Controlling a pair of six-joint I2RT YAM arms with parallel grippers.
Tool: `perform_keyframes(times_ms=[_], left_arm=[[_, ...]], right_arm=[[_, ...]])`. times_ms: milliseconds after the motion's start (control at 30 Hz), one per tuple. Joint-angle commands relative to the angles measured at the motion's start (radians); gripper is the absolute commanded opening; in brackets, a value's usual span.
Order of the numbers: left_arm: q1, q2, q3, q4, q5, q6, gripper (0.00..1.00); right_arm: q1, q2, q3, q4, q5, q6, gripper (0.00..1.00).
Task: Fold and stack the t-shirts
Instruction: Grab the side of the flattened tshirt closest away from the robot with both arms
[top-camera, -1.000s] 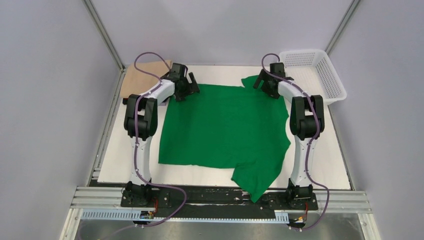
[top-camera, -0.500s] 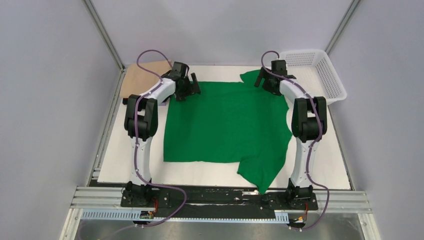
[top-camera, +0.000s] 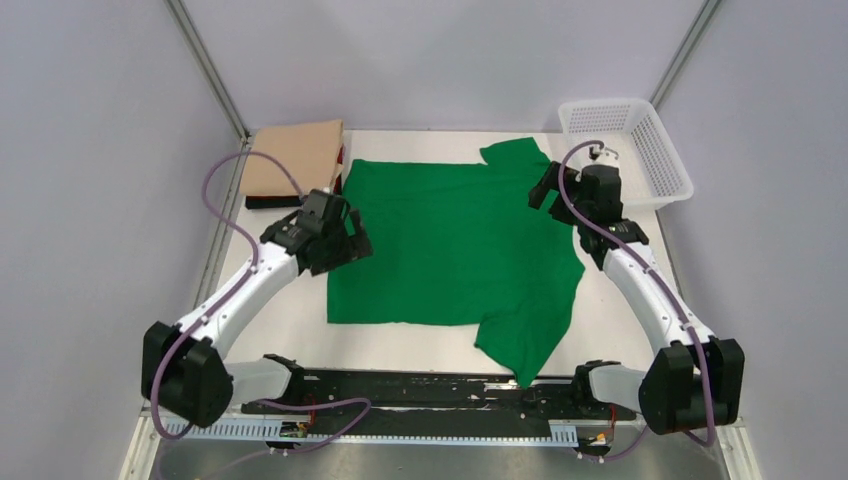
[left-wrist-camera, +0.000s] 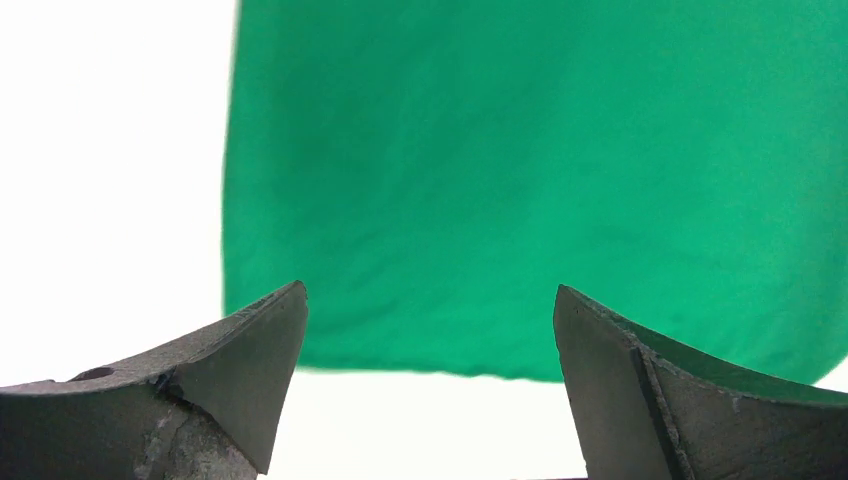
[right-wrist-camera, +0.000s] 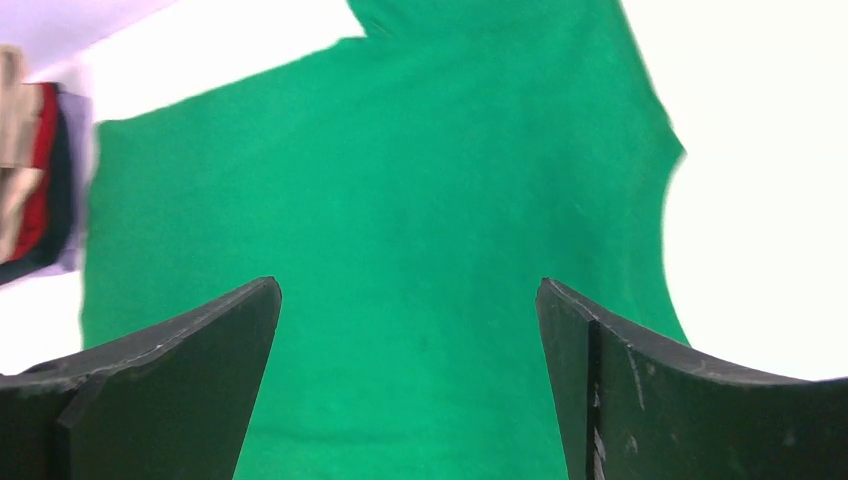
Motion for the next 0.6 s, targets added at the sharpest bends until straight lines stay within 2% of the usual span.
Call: perform_keyframes(times_ms=[0, 67, 233, 433, 567], left_arm=[[0.008, -0.156, -0.222, -0.198, -0.087, -0.175, 1.00], [0.008, -0.216, -0.288, -0.227, -0.107, -0.231, 1.00], [0.008, -0.267, -0.386, -0.200, -0.119, -0.351, 0.90], [0.009, -0.181, -0.434, -0.123, -0.107, -0.419, 0.72], [0.009, -0.124, -0.448, -0.086, -0.118, -0.433, 0.64]], right_arm=[[-0.026, -0.073, -0.138, 0.011, 0.133, 0.083, 1.00], [-0.030, -0.089, -0.161, 0.009, 0.117, 0.087, 1.00], [-0.032, -0.080, -0.184, 0.010, 0.081, 0.104, 1.00], [-0.032, -0.063, -0.181, -0.019, 0.098, 0.100, 1.00], [-0.031, -0.077, -0.189, -0.040, 0.129, 0.096, 1.00]])
